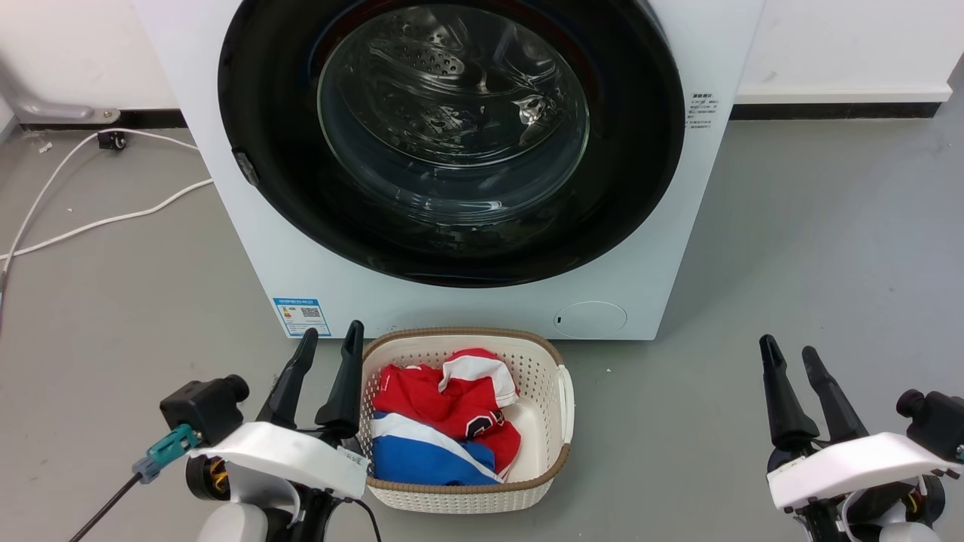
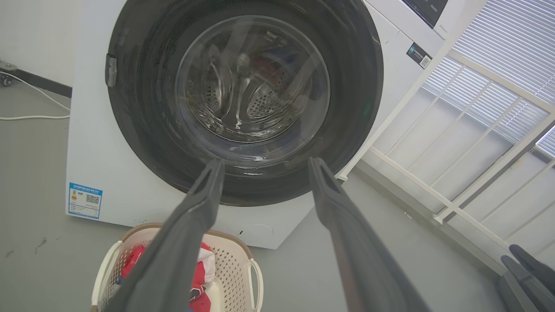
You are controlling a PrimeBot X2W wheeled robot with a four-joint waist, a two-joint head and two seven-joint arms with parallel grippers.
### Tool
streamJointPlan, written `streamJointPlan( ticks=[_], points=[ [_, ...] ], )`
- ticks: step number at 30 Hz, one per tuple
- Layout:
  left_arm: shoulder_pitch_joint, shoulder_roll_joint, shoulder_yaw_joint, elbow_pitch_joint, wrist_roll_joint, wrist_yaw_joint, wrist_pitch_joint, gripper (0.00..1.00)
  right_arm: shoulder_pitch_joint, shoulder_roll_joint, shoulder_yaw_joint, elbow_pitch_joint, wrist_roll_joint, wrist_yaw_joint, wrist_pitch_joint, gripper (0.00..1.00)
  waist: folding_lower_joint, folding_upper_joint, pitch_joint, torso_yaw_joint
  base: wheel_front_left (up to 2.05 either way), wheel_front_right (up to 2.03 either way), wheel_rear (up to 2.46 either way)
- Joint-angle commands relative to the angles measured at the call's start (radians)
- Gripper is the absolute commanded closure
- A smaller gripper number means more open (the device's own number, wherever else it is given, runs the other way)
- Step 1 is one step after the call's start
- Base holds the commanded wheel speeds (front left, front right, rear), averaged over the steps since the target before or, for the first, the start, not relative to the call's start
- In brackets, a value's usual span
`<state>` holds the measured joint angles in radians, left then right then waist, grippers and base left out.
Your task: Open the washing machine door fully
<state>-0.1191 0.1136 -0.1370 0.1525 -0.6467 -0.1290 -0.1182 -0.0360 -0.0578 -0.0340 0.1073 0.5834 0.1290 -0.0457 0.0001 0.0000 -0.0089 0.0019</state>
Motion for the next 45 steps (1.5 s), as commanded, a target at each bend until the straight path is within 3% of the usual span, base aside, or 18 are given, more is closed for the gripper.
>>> streamJointPlan(
  ticks=[1,24,45],
  points=[
    [-0.027,0.006,-0.007,-0.006,0.032,-0.001,-0.009,0.00,-0.002,0.002,0.000,-0.014,-0.031,0.002,0.003,0.00,-0.0001,0.0000,0.000,0.000,0.00,0.00,0.00],
    [-0.029,0.026,-0.022,0.048,0.269,0.012,-0.067,0.00,0.022,0.006,0.001,-0.050,-0.311,0.002,0.027,0.00,-0.0001,0.0000,-0.002,0.005,0.00,0.00,0.00],
    [-0.033,0.017,-0.015,0.101,0.431,0.012,-0.111,0.00,0.039,0.007,-0.019,-0.058,-0.430,0.002,0.025,0.00,-0.0001,0.0000,-0.007,0.009,0.00,0.00,0.00]
  ],
)
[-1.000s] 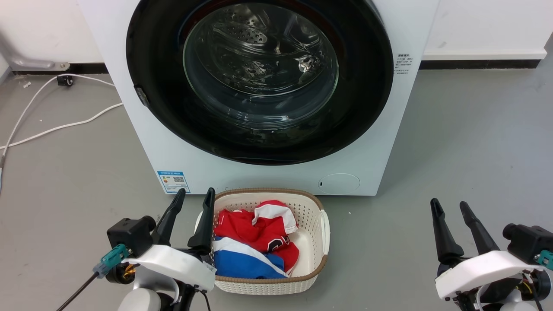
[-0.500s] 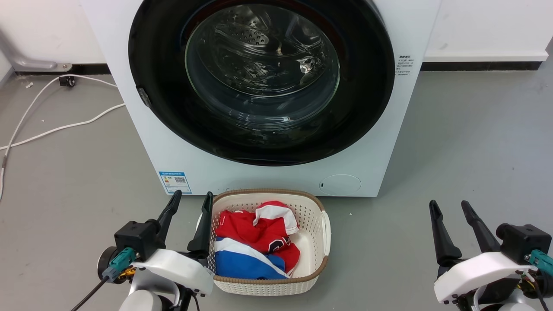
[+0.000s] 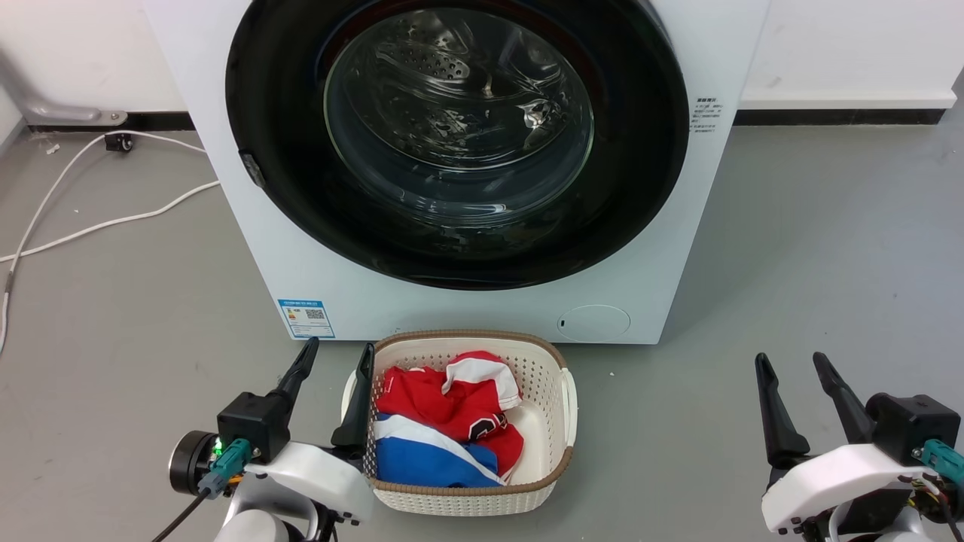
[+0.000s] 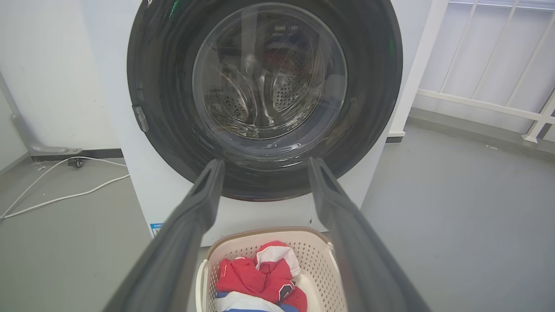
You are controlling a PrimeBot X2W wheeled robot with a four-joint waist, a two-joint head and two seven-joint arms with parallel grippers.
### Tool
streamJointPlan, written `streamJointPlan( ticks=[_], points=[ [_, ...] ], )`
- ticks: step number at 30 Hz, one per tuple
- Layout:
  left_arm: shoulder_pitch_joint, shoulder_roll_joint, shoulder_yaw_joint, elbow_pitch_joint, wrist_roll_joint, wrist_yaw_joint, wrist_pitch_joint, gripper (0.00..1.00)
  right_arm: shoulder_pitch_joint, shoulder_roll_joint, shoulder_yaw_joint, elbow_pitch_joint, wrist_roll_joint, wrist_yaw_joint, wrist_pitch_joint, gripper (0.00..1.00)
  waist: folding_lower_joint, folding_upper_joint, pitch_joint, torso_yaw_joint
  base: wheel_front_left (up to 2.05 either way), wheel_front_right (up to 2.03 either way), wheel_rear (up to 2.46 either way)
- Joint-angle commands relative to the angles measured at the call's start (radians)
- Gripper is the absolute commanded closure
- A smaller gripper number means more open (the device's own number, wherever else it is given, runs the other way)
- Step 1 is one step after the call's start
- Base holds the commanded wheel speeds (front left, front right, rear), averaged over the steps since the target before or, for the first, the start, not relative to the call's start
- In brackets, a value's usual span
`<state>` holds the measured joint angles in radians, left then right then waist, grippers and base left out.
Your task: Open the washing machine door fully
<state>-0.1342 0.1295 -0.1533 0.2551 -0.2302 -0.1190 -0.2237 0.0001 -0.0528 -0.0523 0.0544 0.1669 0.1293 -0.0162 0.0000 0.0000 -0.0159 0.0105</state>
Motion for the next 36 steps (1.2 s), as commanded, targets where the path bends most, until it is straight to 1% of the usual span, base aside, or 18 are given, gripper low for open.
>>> streamJointPlan(
  ticks=[1,20,36],
  points=[
    [-0.019,-0.001,0.003,0.000,0.020,0.001,-0.008,0.00,0.003,0.003,-0.002,-0.005,-0.016,0.002,-0.007,0.00,0.0000,0.0000,0.000,0.001,0.00,0.00,0.00],
    [-0.018,-0.022,0.040,0.038,0.109,-0.006,-0.040,0.00,0.007,0.004,0.005,0.011,-0.069,0.001,-0.033,0.00,0.0000,0.0000,0.000,0.006,0.00,0.00,0.00],
    [-0.025,-0.025,0.046,0.078,0.078,-0.011,-0.042,0.00,0.006,0.004,0.002,0.027,-0.043,0.001,-0.044,0.00,0.0000,0.0000,-0.001,0.006,0.00,0.00,0.00]
  ],
)
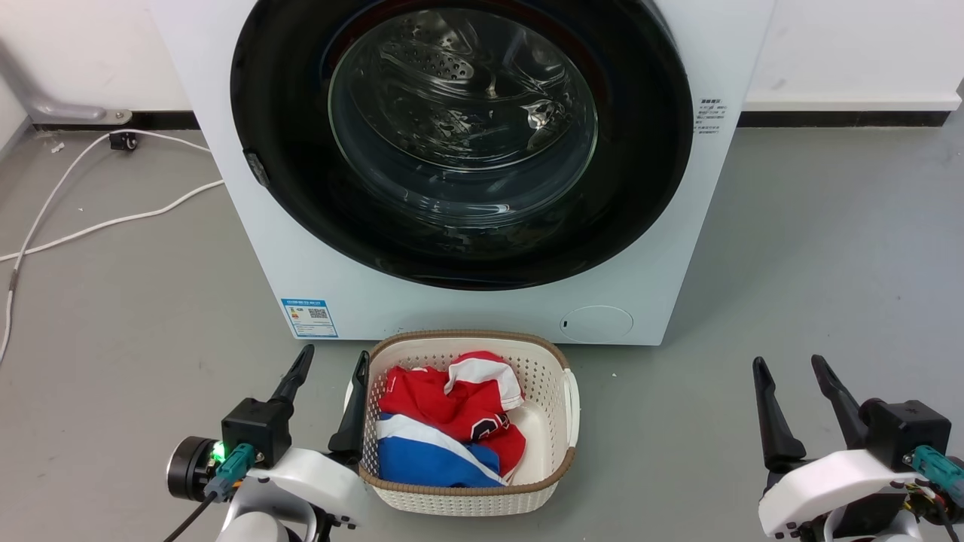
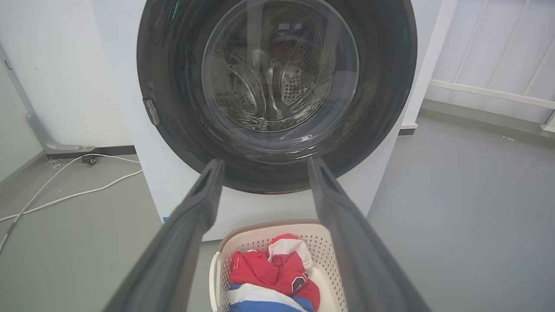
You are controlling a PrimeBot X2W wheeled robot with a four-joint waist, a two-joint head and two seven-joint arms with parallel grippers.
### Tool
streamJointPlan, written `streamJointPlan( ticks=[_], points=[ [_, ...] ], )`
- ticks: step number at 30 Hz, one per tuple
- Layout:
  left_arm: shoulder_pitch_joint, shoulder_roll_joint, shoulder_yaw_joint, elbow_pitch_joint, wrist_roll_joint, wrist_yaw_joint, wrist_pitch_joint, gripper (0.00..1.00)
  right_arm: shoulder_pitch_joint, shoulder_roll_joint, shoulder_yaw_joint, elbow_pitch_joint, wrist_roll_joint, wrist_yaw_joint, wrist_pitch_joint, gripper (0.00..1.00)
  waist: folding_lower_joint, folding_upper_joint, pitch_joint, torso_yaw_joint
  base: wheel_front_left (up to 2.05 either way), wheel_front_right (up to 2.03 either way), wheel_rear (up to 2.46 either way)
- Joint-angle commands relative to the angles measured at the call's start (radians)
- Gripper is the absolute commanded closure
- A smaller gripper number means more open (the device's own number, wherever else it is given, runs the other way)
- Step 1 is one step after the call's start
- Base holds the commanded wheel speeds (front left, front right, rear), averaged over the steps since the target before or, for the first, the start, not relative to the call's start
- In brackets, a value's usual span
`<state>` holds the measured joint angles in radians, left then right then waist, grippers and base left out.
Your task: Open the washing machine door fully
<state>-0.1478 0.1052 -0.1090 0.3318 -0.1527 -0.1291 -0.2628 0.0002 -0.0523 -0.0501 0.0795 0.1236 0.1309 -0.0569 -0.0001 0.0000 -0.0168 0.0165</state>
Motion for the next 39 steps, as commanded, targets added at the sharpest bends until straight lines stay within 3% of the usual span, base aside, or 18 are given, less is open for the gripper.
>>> streamJointPlan(
  ticks=[1,4,5,6,14,15,26,32,39],
  points=[
    [-0.012,0.000,0.001,0.002,0.001,-0.001,-0.003,0.00,0.005,0.004,-0.001,0.002,-0.001,0.000,-0.004,0.00,0.0001,0.0000,0.000,0.000,0.00,0.00,0.00],
    [-0.014,0.000,-0.001,0.003,0.001,-0.001,-0.003,0.00,0.004,0.003,0.000,0.006,-0.003,0.000,0.000,0.01,0.0001,0.0000,0.000,0.001,0.00,0.00,0.00],
    [-0.014,0.000,-0.001,0.004,0.002,-0.002,-0.003,0.00,0.003,0.003,0.001,0.008,0.002,0.000,0.004,0.93,0.0001,0.0000,0.000,0.001,0.00,0.00,0.00],
    [-0.014,0.000,-0.001,0.004,0.002,-0.002,-0.003,0.00,0.003,0.003,0.003,0.010,0.006,0.000,0.007,1.00,0.0001,0.0000,0.000,0.001,0.00,0.00,0.00],
    [-0.013,-0.003,0.002,0.007,0.000,-0.002,-0.003,0.00,0.000,0.003,-0.010,0.026,0.117,0.000,0.007,1.00,0.0001,0.0000,-0.002,0.001,0.00,0.00,0.00],
    [-0.013,-0.003,0.003,0.007,-0.002,-0.002,-0.003,0.00,-0.004,0.003,-0.010,0.037,0.245,0.000,0.008,1.00,0.0001,0.0000,-0.003,0.002,0.00,0.00,0.00],
    [-0.013,-0.006,0.000,0.005,-0.007,-0.001,-0.003,0.00,-0.050,0.003,0.012,0.027,1.166,0.000,0.035,1.00,0.0001,0.0000,-0.001,-0.001,0.00,0.00,0.00],
    [-0.022,-0.008,0.005,0.001,-0.011,-0.001,-0.003,0.00,-0.110,0.002,-0.068,0.056,1.470,0.000,0.093,1.00,0.0001,0.0000,0.013,-0.006,0.00,0.00,0.00],
    [-0.057,-0.012,-0.004,-0.021,-0.010,-0.001,-0.003,0.00,-0.265,-0.081,-0.158,0.231,1.636,0.000,0.152,1.00,0.0001,0.0000,0.070,0.005,0.00,0.00,0.00]
  ],
)
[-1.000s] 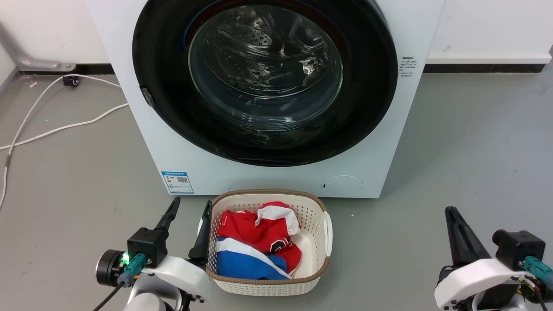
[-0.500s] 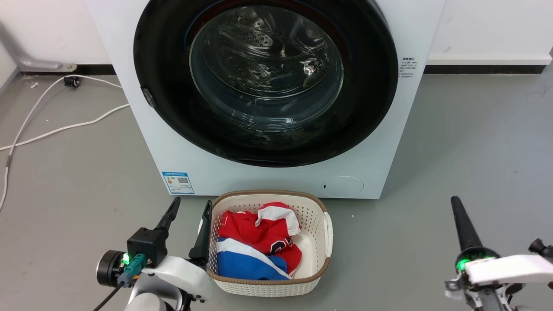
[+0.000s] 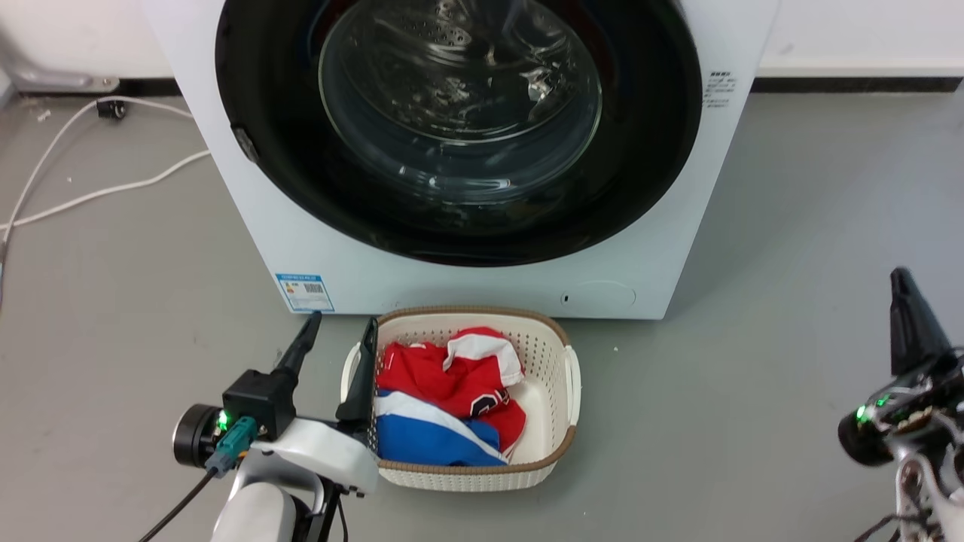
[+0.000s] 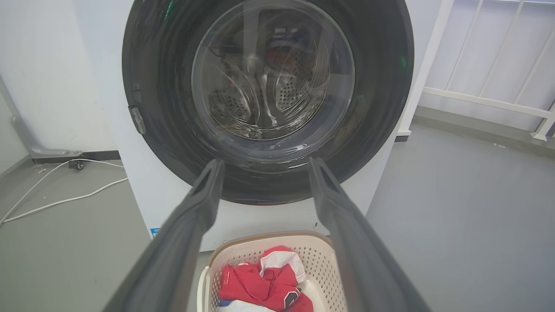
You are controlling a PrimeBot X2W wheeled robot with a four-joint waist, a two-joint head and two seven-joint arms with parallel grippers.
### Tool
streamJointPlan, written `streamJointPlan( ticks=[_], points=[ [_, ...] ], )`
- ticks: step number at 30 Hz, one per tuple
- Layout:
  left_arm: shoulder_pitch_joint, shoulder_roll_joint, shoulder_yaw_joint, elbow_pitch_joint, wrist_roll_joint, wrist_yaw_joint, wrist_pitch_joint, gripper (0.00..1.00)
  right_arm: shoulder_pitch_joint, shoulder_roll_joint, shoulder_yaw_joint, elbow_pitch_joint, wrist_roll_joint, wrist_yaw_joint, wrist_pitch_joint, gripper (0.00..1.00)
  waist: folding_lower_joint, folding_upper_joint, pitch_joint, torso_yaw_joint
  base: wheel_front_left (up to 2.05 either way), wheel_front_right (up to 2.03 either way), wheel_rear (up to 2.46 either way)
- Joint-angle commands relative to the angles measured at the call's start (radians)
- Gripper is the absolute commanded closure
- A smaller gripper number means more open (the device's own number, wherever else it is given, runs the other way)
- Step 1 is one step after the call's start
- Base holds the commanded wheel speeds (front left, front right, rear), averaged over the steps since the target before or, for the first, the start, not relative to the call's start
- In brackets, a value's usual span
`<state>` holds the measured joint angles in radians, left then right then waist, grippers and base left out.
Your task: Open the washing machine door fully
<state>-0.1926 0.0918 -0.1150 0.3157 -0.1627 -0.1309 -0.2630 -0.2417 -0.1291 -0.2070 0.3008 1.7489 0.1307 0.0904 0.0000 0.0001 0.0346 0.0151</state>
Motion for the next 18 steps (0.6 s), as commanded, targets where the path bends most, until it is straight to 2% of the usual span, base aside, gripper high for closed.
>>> streamJointPlan(
  ticks=[1,10,18],
  points=[
    [-0.019,0.000,0.000,-0.009,-0.001,0.000,-0.002,0.00,-0.051,-0.019,-0.005,0.039,0.028,0.000,0.014,1.00,0.0000,-0.0001,0.031,0.009,0.00,0.00,0.00],
    [-0.069,0.000,-0.010,-0.060,-0.002,0.000,-0.002,0.00,-0.363,-0.165,0.048,0.340,0.104,0.000,0.100,1.00,0.0000,-0.0001,0.154,0.024,0.00,0.00,0.00],
    [-0.122,0.008,-0.041,-0.095,-0.005,0.000,-0.002,0.00,-0.641,-0.288,0.175,0.550,0.075,0.000,0.218,1.00,0.0000,-0.0001,0.244,0.048,0.00,0.00,0.00]
  ],
)
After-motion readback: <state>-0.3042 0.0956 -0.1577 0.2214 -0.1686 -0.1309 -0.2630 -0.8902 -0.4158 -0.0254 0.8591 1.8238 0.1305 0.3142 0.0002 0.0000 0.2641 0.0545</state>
